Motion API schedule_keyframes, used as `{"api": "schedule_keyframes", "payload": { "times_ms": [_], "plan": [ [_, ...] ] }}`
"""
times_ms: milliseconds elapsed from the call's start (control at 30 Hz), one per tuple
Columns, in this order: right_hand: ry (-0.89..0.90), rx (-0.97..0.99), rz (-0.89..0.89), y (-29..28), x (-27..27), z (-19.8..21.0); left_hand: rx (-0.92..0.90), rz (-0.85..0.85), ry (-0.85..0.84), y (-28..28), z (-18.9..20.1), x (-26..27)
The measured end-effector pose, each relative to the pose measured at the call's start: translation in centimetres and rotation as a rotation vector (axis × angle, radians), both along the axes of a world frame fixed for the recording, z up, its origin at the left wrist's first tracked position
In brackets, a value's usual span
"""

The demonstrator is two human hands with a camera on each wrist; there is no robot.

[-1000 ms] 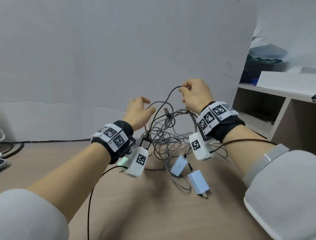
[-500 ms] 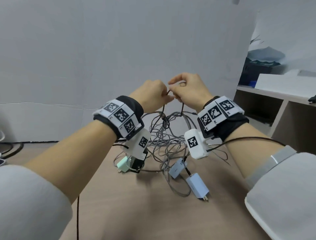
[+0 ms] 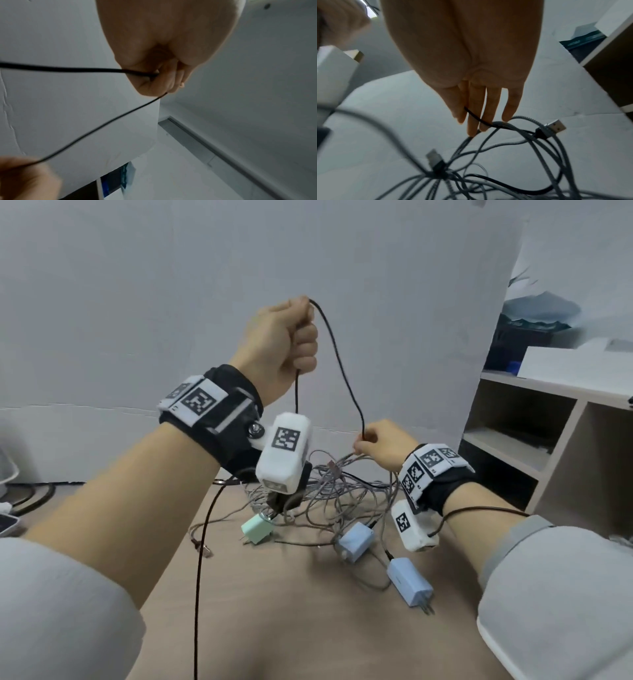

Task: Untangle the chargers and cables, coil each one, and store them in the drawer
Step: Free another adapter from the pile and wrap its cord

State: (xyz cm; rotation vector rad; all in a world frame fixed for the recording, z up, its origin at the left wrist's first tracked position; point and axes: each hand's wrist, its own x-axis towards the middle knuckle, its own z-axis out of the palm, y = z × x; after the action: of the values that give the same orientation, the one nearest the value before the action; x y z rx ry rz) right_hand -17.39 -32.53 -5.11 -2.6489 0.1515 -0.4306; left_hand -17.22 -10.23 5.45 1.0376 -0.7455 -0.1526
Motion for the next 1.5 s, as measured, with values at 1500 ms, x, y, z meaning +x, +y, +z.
{"api": "schedule_keyframes", "payload": {
  "times_ms": [1500],
  "plan": [
    [-0.496, 1.412, 0.187, 2.4, -4.2, 2.5, 0.032, 0.161, 0.119, -4.6, -0.9, 1.1]
  ]
}}
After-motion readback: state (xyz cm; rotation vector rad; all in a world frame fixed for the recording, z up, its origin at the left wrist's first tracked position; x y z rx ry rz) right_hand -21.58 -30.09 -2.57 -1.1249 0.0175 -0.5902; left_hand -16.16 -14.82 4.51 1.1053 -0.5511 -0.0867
